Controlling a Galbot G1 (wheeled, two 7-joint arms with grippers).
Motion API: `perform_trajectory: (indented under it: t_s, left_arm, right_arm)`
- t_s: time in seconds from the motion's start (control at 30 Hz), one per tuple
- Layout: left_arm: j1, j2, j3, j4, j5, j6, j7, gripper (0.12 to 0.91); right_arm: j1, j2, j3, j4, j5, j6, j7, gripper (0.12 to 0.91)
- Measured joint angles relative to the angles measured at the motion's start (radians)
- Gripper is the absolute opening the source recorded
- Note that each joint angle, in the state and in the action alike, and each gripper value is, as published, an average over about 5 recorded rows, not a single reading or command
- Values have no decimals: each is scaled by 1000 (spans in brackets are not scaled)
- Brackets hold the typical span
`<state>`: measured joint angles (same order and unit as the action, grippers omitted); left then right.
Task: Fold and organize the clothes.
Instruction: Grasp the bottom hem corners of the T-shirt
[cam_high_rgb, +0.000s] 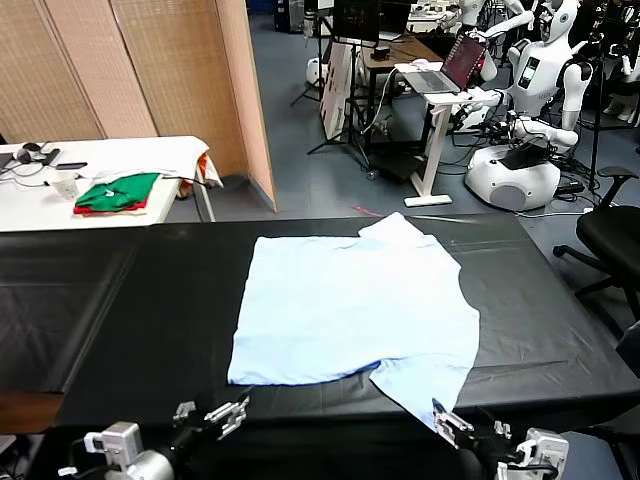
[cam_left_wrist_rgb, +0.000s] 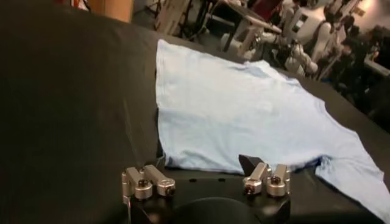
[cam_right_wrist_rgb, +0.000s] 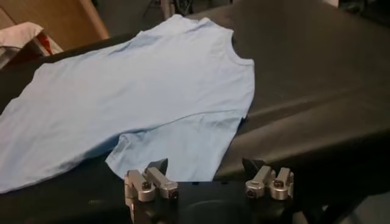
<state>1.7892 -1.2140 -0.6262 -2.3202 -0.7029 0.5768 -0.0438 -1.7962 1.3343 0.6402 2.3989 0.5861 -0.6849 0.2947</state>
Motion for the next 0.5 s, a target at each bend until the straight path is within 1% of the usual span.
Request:
perform_trajectory:
  t_s: [0.23, 0.33, 0.37, 0.43, 0.47, 0.5]
  left_arm:
    - [-52, -22, 15, 53, 24, -19, 4, 907]
    - [-74, -29, 20, 78, 38, -24, 6, 907]
    - [-80, -30, 21, 85, 43, -27, 6, 905]
    - [-91, -31, 24, 99, 53, -34, 8, 876]
    - [-95, -32, 25, 107, 58, -37, 9, 842]
    - [-99, -33, 27, 114, 63, -40, 10, 793]
  right_arm:
    - [31, 7, -2, -36, -13, 3, -2, 905]
    - [45, 10, -6, -61, -25, 9, -9, 877]
    - [50, 12, -9, -70, -30, 10, -11, 856]
    - [56, 14, -16, -85, -41, 13, -15, 784]
    - [58, 15, -19, -91, -46, 14, -16, 738]
    - [59, 16, -23, -97, -51, 14, -17, 672]
